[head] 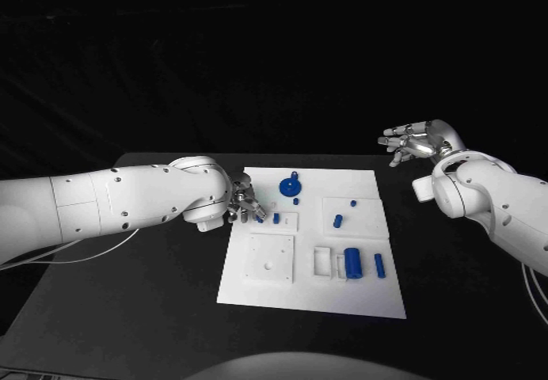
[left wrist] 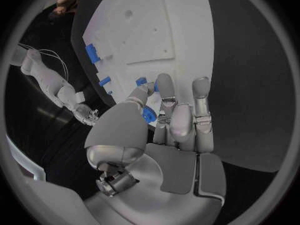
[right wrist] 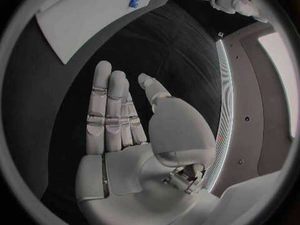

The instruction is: Assemble the parts on the task board

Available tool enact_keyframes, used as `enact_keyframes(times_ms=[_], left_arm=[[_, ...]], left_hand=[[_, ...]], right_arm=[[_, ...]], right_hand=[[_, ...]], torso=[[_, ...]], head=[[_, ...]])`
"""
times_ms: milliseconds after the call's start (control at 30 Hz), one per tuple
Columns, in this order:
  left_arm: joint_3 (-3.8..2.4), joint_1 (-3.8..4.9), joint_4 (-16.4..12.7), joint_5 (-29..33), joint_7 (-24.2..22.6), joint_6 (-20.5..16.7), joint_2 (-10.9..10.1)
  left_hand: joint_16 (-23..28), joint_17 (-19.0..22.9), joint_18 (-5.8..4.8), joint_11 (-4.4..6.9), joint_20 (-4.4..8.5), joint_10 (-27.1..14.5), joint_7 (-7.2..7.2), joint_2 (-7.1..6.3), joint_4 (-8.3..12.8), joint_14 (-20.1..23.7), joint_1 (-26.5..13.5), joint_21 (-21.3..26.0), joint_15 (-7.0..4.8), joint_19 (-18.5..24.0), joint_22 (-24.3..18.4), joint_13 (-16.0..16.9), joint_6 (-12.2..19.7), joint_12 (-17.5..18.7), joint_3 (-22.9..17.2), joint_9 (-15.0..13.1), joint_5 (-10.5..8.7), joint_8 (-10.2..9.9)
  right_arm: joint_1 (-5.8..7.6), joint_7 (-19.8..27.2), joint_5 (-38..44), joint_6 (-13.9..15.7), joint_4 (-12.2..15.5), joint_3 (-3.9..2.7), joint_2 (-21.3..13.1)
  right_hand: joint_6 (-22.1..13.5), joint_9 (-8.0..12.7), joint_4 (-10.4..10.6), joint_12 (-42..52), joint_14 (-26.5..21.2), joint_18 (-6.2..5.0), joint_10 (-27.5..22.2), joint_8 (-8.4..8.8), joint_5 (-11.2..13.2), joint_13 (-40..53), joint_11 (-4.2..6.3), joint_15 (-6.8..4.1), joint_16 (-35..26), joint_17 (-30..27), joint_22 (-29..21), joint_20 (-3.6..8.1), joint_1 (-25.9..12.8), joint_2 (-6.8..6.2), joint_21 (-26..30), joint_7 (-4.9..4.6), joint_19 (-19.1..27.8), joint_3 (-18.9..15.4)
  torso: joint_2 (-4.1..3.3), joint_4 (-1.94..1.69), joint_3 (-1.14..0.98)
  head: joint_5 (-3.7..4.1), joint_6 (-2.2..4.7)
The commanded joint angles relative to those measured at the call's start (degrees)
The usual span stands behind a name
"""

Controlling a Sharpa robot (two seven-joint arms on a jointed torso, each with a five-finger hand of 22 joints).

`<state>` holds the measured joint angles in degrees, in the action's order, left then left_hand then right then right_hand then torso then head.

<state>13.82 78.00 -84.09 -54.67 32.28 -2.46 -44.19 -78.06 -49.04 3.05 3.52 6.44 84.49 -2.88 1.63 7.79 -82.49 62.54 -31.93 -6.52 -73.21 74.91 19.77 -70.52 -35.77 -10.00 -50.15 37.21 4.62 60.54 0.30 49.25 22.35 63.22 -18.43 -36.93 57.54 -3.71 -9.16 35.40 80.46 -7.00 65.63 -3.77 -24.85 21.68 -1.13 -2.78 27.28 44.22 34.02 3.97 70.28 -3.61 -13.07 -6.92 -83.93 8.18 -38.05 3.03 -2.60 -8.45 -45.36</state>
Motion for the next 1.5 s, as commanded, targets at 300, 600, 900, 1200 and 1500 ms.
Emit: enact_keyframes(times_ms=[300,600,900,1200,1500], left_arm=[[0.12,-0.26,0.4,-0.1,-0.1,2.0,0.9],[0.12,-0.68,0.9,0.1,0.2,3.8,1.3],[0.12,-0.85,1.0,0.8,0.3,3.7,1.3],[0.12,-0.88,1.2,0.6,0.2,2.3,1.2],[0.12,-0.88,1.7,0.4,0.2,1.7,1.1]], left_hand=[[0.0,0.3,0.79,1.17,-0.31,2.3,5.20,0.71,4.4,-0.1,0.4,-0.3,-0.27,0.1,1.0,-0.2,-7.7,-0.2,-5.0,-0.3,-0.59,0.2],[0.3,0.9,0.83,1.11,-0.42,2.3,5.13,0.80,3.9,0.0,0.7,-0.1,-0.24,0.2,0.9,-0.4,-7.5,0.1,-4.6,-0.3,-1.83,0.0],[1.0,1.9,0.94,1.03,-0.57,2.3,5.06,0.44,3.0,0.1,1.0,0.2,-0.22,0.2,0.9,-0.7,-7.1,0.6,-3.9,0.0,-3.12,-0.3],[1.7,2.8,1.02,1.12,-0.61,2.3,5.39,-2.12,-1.7,0.1,1.1,0.9,-0.41,-0.1,0.8,-1.2,-6.9,1.2,-0.2,0.8,-7.70,-0.4],[2.5,3.7,0.29,1.12,0.06,2.3,5.54,-5.35,-7.8,0.3,2.4,1.9,-0.64,-0.4,0.9,-1.6,-6.7,1.8,1.7,1.7,-9.09,-0.3]], right_arm=[[-0.04,0.3,0.4,-0.8,0.1,-0.03,0.1],[-0.06,0.4,0.4,-0.8,0.1,-0.03,0.0],[-0.10,0.4,0.4,-0.8,0.0,-0.03,0.0],[-0.15,0.4,0.4,-0.8,0.0,-0.03,-0.1],[-0.19,0.4,0.4,-0.7,0.0,-0.03,-0.1]], right_hand=[[-0.3,0.1,0.4,-0.1,-0.3,0.69,-0.4,0.20,-0.4,0.0,0.16,0.17,-0.2,0.0,0.1,-0.25,-0.6,-0.18,0.1,-0.10,-1.8,0.1],[-0.3,0.1,0.5,-0.1,-0.3,0.69,-0.4,0.21,-0.4,0.0,0.16,0.17,-0.2,0.0,0.1,-0.25,-0.7,-0.16,0.1,-0.11,-1.8,0.1],[-0.4,0.1,0.5,-0.1,-0.3,0.69,-0.4,0.21,-0.5,0.0,0.16,0.17,-0.2,0.0,0.1,-0.25,-0.7,-0.17,0.1,-0.11,-1.8,0.1],[-0.4,0.1,0.6,-0.2,-0.3,0.69,-0.4,0.21,-2.5,0.0,0.19,0.15,-0.2,-0.1,0.1,-0.22,-0.9,-0.39,0.1,-0.12,-1.8,0.6],[-0.4,0.1,0.6,-0.2,-0.3,0.70,-0.4,0.22,-2.5,0.0,0.18,0.15,-0.2,0.0,0.1,-0.22,-0.9,-0.46,0.1,-0.13,-1.8,0.6]], torso=[[-0.03,-0.01,0.01],[0.03,-0.02,0.08],[0.01,-0.09,0.12],[0.01,-0.09,0.13],[0.02,-0.05,0.16]], head=[[0.07,-0.06],[0.25,-0.19],[0.32,-0.18],[0.35,-0.24],[0.34,-0.14]])
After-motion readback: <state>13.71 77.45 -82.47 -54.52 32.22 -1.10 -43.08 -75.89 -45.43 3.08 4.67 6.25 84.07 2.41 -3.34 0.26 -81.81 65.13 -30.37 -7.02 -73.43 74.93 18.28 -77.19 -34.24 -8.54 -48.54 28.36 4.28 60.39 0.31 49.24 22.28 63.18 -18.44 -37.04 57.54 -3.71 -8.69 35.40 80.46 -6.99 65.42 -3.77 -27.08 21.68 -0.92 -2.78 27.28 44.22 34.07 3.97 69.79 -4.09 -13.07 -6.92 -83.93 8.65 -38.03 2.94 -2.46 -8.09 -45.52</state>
